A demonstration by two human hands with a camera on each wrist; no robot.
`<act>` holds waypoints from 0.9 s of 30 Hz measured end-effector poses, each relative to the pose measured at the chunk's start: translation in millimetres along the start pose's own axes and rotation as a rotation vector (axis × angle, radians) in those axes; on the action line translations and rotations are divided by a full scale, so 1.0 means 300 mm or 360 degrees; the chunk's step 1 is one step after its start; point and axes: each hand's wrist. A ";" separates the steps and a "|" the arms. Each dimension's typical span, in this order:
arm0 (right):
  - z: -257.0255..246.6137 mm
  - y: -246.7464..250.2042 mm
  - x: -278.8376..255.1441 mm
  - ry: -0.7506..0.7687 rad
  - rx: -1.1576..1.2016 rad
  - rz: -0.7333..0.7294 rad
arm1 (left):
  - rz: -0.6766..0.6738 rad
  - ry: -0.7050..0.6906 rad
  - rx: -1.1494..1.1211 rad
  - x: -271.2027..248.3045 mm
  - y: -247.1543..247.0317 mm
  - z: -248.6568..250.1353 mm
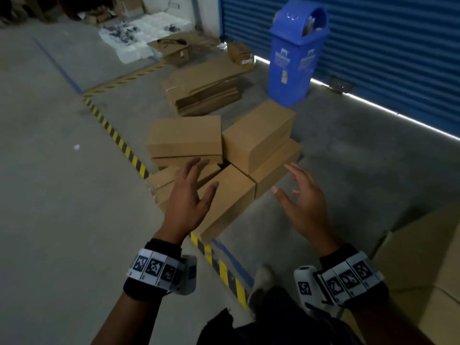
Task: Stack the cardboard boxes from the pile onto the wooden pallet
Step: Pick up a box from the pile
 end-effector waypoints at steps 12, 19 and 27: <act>0.432 0.102 0.868 -0.0237 -0.0055 -0.0031 | -0.0245 -0.0002 -0.0128 1.012 -0.398 -0.149; 0.578 0.148 1.267 -0.0367 -0.0208 -0.0121 | -0.0352 0.0144 -0.0183 1.391 -0.581 -0.221; 0.828 0.007 1.639 -0.0448 -0.0191 -0.0288 | -0.0472 0.0397 -0.0111 1.770 -0.803 -0.510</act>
Point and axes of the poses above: each hand's wrist, its own x-axis towards the middle knuckle, its own y-axis out of the back of the hand, z = x × y, and after that the axes turned 5 degrees about -z, right-handed
